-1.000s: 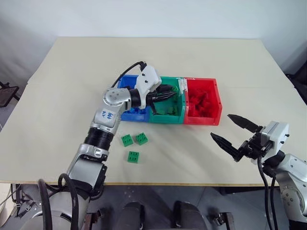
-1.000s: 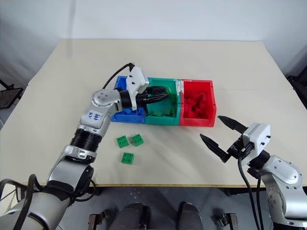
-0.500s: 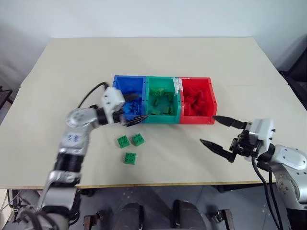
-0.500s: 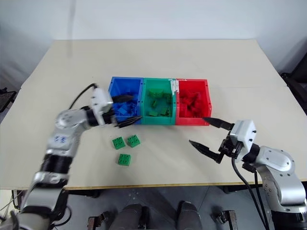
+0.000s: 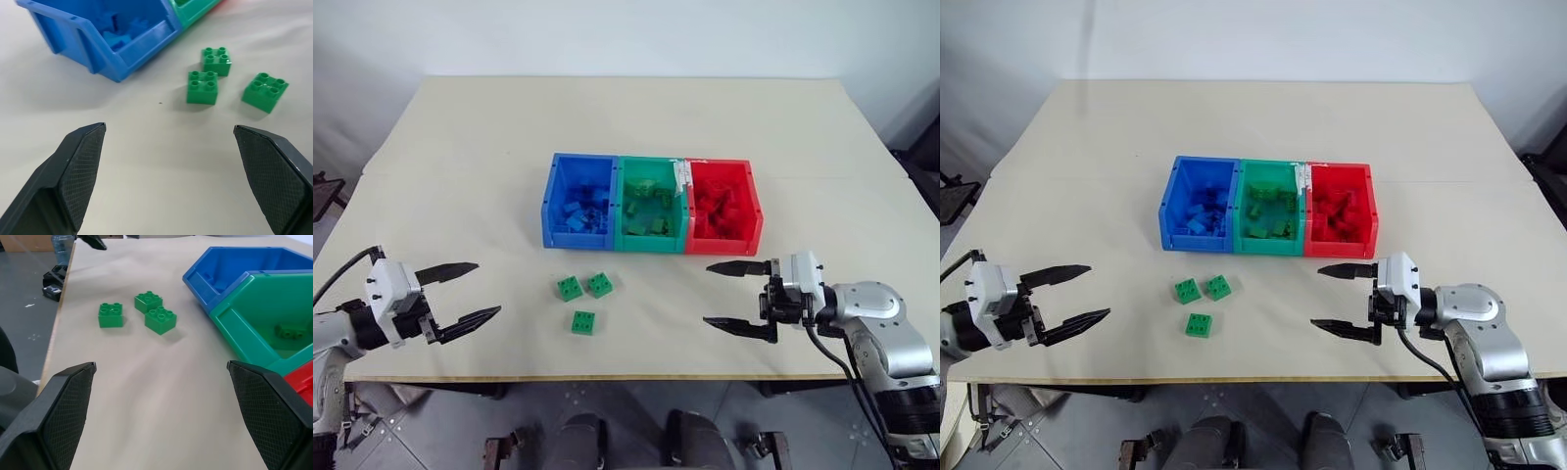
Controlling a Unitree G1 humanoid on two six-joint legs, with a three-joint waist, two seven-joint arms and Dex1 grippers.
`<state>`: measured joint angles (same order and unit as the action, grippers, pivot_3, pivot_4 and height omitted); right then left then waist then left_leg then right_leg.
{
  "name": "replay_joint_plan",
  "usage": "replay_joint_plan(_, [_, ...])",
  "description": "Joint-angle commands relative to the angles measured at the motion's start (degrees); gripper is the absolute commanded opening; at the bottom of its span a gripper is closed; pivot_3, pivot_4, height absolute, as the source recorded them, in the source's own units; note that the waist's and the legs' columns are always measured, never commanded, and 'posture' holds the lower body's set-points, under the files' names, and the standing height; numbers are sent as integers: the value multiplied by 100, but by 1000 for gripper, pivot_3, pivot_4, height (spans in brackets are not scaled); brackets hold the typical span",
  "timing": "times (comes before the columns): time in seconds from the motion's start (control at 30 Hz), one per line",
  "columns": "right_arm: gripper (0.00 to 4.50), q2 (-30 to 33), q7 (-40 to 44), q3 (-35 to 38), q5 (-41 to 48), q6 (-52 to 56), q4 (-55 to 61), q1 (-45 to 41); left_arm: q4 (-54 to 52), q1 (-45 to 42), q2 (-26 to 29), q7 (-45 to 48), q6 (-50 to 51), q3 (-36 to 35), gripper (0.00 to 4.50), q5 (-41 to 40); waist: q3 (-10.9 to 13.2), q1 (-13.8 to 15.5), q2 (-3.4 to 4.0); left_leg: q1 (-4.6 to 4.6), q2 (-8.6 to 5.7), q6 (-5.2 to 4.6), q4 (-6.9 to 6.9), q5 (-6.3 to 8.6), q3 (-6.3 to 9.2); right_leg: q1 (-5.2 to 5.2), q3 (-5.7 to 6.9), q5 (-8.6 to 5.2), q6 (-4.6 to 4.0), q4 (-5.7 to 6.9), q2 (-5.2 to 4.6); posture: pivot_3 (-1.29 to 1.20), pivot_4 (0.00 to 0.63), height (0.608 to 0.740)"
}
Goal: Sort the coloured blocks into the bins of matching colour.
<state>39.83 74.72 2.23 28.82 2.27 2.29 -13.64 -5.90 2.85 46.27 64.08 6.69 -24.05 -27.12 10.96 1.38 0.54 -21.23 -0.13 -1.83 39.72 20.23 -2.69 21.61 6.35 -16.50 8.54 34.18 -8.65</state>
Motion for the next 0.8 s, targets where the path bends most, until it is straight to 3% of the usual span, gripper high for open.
replay_joint_plan(0.03, [4500,67,103,132,-18,-162,-19,25,-702,-281,73,-274,386,585,4413,135,0,-5,0,0,0,0,-1,0,0,0,0,0,0,0,1,0,150,740])
replay_joint_plan(0.3, [4500,254,-214,434,-126,-55,281,584,-1350,-2378,-132,-1323,2765,2772,4413,897,0,0,1,-1,-3,-2,-4,-1,-10,1,1,0,0,2,9,0,150,740])
replay_joint_plan(0.47, [4500,262,-487,493,-126,73,666,899,-1420,-3066,-213,-1549,3915,3568,4413,1095,0,-39,1,2,-8,0,-11,0,-26,2,-2,0,0,-9,23,0,150,740])
replay_joint_plan(0.6, [4500,231,-716,528,-82,207,1026,1151,-1216,-3454,-511,-1893,4326,3927,4413,1366,1,17,0,-3,-1,2,-4,-1,-21,2,-2,0,1,-9,24,0,150,740])
replay_joint_plan(0.73, [4500,200,-893,548,-61,289,1236,1251,-914,-3647,-743,-2029,4106,4112,4413,1601,1,26,0,-4,-2,1,5,-1,-16,-1,-5,1,2,-8,21,0,150,740])
replay_joint_plan(0.8, [4500,203,-940,555,-48,313,1304,1284,-828,-3668,-654,-1940,3927,4271,4052,1777,1,15,0,-5,-5,1,4,-1,-17,-1,-5,1,2,-9,21,0,150,740])
